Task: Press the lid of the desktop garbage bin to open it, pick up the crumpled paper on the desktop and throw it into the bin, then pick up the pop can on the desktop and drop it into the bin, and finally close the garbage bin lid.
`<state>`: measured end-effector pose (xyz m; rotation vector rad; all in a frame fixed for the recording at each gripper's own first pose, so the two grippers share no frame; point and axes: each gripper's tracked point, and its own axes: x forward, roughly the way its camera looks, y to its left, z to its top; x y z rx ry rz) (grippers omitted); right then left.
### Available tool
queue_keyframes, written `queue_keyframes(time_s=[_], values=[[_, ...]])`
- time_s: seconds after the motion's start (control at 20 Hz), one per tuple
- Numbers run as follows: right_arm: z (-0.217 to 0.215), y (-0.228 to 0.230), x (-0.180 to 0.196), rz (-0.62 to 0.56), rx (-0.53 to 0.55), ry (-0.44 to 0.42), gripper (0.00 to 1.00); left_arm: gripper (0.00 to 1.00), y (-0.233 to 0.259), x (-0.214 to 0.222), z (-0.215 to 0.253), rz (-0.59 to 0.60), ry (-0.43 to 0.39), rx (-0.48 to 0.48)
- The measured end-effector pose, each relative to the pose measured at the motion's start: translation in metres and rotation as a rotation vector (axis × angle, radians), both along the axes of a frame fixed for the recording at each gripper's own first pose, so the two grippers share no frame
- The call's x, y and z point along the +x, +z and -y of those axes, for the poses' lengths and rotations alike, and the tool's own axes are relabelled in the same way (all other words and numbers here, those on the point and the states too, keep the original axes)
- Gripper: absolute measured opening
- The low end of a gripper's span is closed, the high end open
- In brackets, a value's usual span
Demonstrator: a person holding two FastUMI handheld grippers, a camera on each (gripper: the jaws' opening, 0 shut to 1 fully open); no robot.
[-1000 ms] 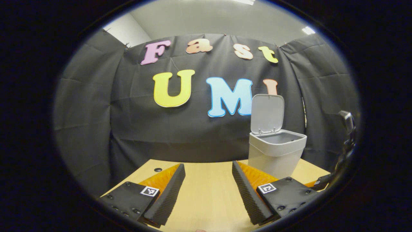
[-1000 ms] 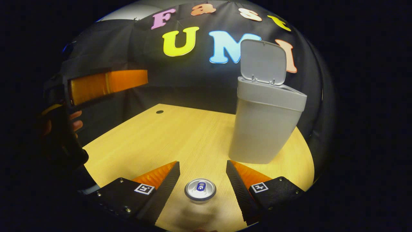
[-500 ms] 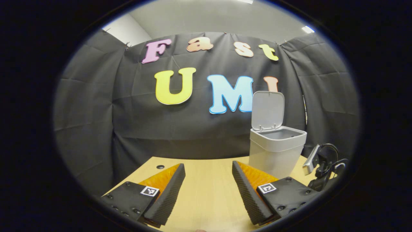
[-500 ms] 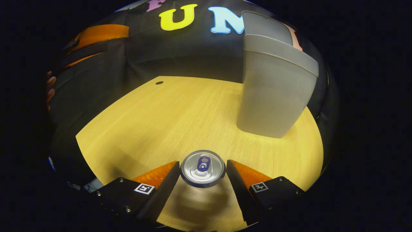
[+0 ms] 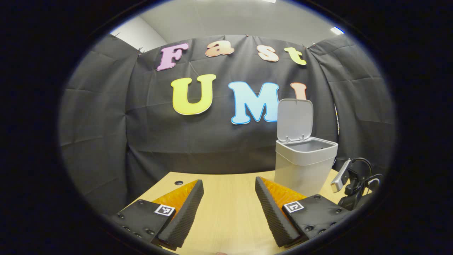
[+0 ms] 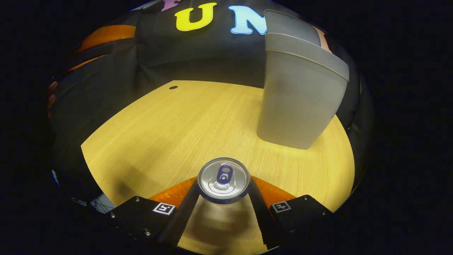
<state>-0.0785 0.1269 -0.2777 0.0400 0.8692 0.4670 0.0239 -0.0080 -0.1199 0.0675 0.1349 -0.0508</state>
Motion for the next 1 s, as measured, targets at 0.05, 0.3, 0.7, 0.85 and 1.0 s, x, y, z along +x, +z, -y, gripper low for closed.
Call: queue_keyframes(time_s=[0.05,0.3,0.7,0.85,1.0], values=[[0.003,0.01,0.004,0.027,0.007,-0.006,0.83,1.0,0.0,0.0,0.001,-0.001,0.0,0.001],[0.028,0.061,0.021,0.157,0.046,-0.059,0.84,1.0,0.004,0.0,0.013,0.013,-0.012,-0.001],[0.066,0.173,0.076,0.433,0.101,-0.166,0.83,1.0,0.009,0.001,0.032,0.032,-0.046,-0.011],[0.079,0.212,0.096,0.542,0.117,-0.211,0.83,0.95,0.007,-0.001,0.032,0.031,-0.045,-0.011],[0.091,0.242,0.116,0.63,0.124,-0.245,0.83,0.95,0.011,-0.004,0.025,0.04,-0.025,-0.005]])
